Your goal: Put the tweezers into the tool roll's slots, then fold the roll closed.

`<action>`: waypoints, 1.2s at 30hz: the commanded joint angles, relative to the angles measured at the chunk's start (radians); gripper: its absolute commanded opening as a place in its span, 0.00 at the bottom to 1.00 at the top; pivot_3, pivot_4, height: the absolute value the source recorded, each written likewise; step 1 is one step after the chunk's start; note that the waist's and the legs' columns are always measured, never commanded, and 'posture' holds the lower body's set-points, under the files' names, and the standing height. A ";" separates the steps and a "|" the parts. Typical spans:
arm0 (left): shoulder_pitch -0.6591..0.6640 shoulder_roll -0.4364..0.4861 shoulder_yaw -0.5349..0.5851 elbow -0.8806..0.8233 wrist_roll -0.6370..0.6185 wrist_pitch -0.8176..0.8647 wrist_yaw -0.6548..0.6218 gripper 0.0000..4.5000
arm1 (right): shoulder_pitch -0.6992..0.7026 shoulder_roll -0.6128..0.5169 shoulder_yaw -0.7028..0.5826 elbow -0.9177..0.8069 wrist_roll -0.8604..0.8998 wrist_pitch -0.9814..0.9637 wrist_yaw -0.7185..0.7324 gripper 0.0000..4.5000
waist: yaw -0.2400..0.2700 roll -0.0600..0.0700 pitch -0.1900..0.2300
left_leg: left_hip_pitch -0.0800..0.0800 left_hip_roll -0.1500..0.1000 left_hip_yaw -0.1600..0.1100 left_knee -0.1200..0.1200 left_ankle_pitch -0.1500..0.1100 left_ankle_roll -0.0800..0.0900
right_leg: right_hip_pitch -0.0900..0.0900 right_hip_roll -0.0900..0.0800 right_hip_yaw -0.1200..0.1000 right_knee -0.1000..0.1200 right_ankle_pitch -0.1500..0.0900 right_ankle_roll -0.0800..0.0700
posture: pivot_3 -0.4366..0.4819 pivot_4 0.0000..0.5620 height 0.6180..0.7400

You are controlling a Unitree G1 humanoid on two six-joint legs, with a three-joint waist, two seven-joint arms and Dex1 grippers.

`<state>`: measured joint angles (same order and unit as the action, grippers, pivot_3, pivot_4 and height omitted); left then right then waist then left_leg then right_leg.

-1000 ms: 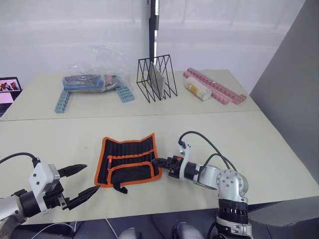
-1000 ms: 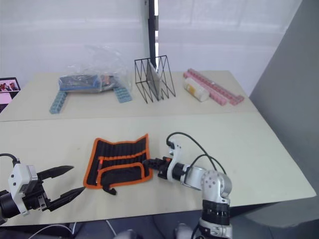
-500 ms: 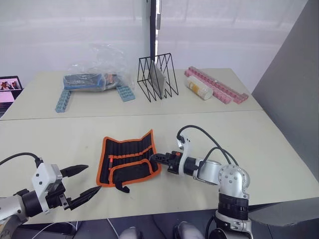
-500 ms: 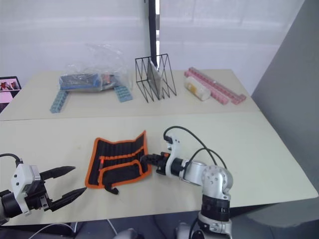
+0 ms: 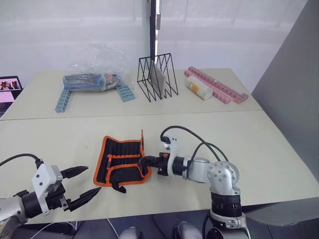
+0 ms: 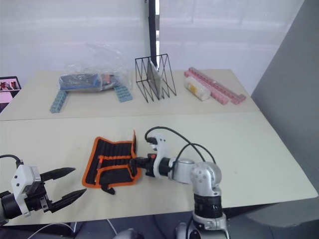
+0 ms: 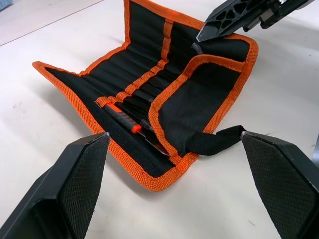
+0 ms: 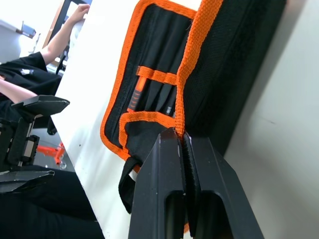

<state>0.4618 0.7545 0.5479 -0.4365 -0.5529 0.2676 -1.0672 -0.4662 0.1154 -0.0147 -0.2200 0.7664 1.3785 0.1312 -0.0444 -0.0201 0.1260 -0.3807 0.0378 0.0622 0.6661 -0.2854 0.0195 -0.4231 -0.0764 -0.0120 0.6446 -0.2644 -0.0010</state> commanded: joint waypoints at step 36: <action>0.003 0.023 0.011 -0.014 0.011 0.009 0.006 1.00 | 0.000 0.024 0.056 0.356 0.054 -0.153 0.098 0.95 | 0.002 0.000 0.000 | 0.008 -0.001 -0.001 -0.001 0.001 -0.001 | 0.005 -0.007 0.001 0.001 0.001 0.000 | 0.48 0.27 0.97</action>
<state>0.4670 0.7663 0.5425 -0.4367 -0.5430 0.2864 -1.0603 -0.4848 0.1124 0.0461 0.0721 0.8506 1.2083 0.2515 -0.0427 -0.0205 0.1255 -0.3731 0.0368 0.0612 0.6649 -0.2848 0.0185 -0.4182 -0.0834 -0.0107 0.6456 -0.2635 -0.0009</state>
